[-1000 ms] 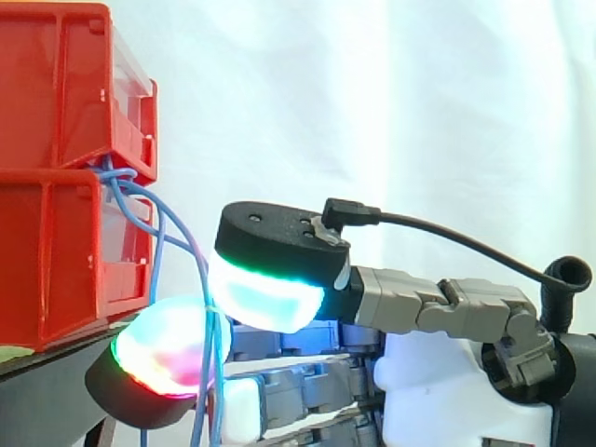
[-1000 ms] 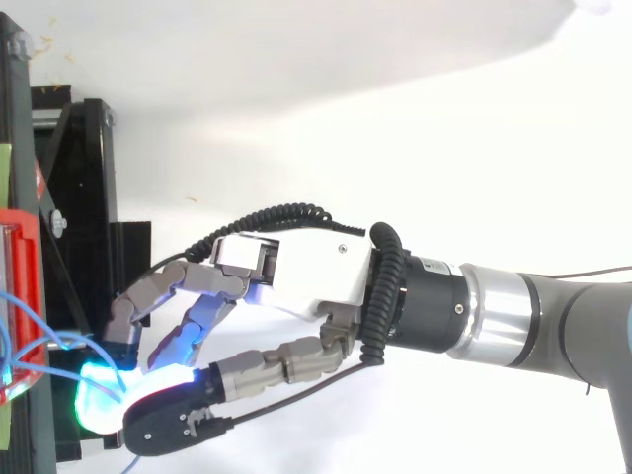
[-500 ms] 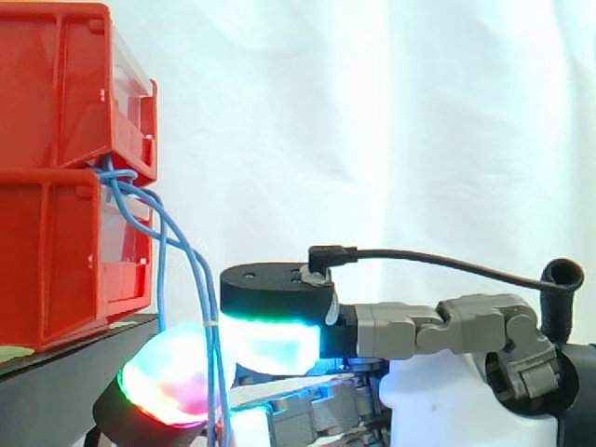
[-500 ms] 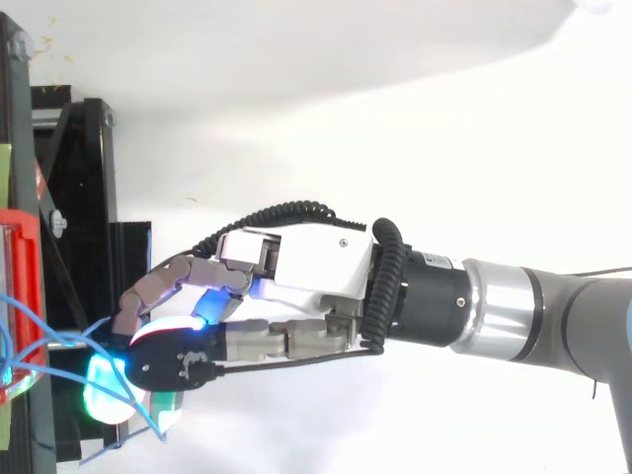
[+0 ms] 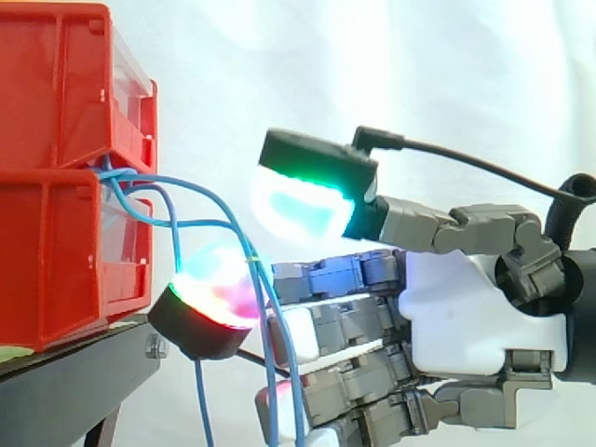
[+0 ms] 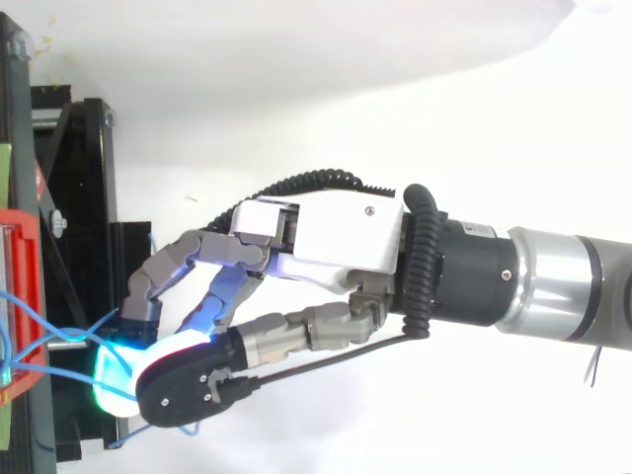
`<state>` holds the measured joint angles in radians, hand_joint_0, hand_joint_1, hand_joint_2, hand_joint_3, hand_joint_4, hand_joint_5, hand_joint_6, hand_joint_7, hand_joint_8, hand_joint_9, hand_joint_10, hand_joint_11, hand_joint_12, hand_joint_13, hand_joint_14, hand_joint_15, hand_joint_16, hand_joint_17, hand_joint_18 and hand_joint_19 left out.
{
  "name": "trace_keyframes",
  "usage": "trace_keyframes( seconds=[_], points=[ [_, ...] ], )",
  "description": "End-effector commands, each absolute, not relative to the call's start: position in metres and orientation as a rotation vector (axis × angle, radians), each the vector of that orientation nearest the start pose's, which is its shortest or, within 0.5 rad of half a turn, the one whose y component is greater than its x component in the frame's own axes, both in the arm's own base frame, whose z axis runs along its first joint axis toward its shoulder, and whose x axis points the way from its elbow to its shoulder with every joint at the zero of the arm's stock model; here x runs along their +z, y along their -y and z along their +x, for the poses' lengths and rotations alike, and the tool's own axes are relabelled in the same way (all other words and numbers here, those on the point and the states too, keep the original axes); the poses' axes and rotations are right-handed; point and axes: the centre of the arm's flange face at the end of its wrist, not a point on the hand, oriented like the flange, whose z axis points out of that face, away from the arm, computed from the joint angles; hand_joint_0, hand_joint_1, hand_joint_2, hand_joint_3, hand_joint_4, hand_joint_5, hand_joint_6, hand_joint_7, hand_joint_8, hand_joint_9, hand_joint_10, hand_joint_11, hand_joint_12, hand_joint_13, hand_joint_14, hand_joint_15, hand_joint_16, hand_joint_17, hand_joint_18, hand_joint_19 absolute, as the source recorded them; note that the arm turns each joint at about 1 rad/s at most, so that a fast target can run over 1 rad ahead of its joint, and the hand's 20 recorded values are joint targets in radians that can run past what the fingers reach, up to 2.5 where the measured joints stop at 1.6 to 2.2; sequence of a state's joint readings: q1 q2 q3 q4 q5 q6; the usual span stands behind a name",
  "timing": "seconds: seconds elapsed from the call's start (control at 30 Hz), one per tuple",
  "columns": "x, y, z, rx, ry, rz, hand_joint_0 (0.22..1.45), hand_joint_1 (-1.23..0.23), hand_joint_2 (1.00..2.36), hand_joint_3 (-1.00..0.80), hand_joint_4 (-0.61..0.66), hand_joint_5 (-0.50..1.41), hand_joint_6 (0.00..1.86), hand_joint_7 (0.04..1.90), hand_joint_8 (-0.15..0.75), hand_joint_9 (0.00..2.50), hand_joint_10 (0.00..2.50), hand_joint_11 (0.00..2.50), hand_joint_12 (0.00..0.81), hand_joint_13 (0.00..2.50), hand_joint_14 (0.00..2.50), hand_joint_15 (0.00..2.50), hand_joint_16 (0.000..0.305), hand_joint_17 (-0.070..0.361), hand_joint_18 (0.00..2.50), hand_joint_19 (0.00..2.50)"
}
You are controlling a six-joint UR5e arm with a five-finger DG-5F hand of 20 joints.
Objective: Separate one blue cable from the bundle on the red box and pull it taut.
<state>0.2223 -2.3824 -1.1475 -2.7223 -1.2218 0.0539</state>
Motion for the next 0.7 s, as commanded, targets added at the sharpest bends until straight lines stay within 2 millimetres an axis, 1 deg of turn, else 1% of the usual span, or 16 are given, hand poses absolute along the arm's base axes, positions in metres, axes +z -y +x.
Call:
trace_keyframes(
  seconds=[0.0,0.2,0.23,0.27,0.33,0.37,0.4,0.47,0.53,0.6,0.67],
  points=[
    [0.2121,-0.0047,0.7844,1.168,-1.07,1.291,0.49,-0.49,1.0,-0.5,0.1,-0.14,0.9,0.77,0.204,1.07,0.02,0.63,0.363,0.91,0.03,0.69,0.045,0.1,0.82,0.61],
    [0.2121,-0.0047,0.7844,1.165,-1.072,1.288,0.46,-0.49,1.0,-0.5,0.1,-0.13,0.89,0.8,0.213,1.09,0.02,0.61,0.372,0.92,0.03,0.69,0.047,0.106,0.84,0.6],
    [0.2119,-0.0059,0.7842,1.165,-1.075,1.288,0.45,-0.51,1.0,-0.5,0.1,-0.13,0.89,0.8,0.214,1.09,0.02,0.61,0.373,0.93,0.03,0.69,0.047,0.106,0.84,0.6],
    [0.2112,-0.0058,0.7839,1.165,-1.075,1.29,0.46,-0.58,1.0,-0.5,0.09,-0.13,0.89,0.8,0.209,1.1,0.02,0.62,0.367,0.93,0.03,0.69,0.046,0.104,0.84,0.6],
    [0.2112,-0.0058,0.7839,1.165,-1.075,1.29,0.49,-0.62,1.0,-0.5,0.08,-0.13,0.89,0.82,0.198,1.09,0.02,0.63,0.354,0.92,0.03,0.69,0.043,0.098,0.82,0.61],
    [0.2119,-0.0059,0.7842,1.167,-1.073,1.29,0.53,-0.66,1.0,-0.45,0.08,-0.13,0.89,0.85,0.185,1.09,0.02,0.63,0.342,0.92,0.03,0.69,0.041,0.092,0.81,0.63],
    [0.2119,-0.0059,0.7842,1.167,-1.073,1.29,0.55,-0.68,1.01,-0.36,0.07,-0.13,0.9,0.85,0.183,1.09,0.02,0.64,0.336,0.92,0.03,0.7,0.039,0.089,0.81,0.63],
    [0.2119,-0.0059,0.7842,1.168,-1.072,1.291,0.57,-0.71,1.01,-0.26,0.06,-0.13,0.9,0.87,0.184,1.09,0.02,0.64,0.337,0.92,0.03,0.7,0.039,0.087,0.81,0.63],
    [0.2115,-0.0046,0.7838,1.165,-1.074,1.295,0.57,-0.73,1.02,-0.19,0.05,-0.13,0.92,0.84,0.2,1.11,0.02,0.63,0.355,0.95,0.03,0.69,0.043,0.096,0.86,0.6],
    [0.2109,-0.0056,0.7832,1.163,-1.079,1.299,0.58,-0.74,1.01,-0.09,-0.01,-0.13,0.94,0.82,0.22,1.12,0.02,0.62,0.37,0.97,0.03,0.68,0.046,0.104,0.9,0.57],
    [0.2098,-0.0042,0.7824,1.158,-1.083,1.303,0.58,-0.75,1.01,-0.05,-0.06,-0.13,0.95,0.82,0.224,1.13,0.02,0.6,0.379,0.98,0.02,0.67,0.048,0.109,0.92,0.55]
  ],
)
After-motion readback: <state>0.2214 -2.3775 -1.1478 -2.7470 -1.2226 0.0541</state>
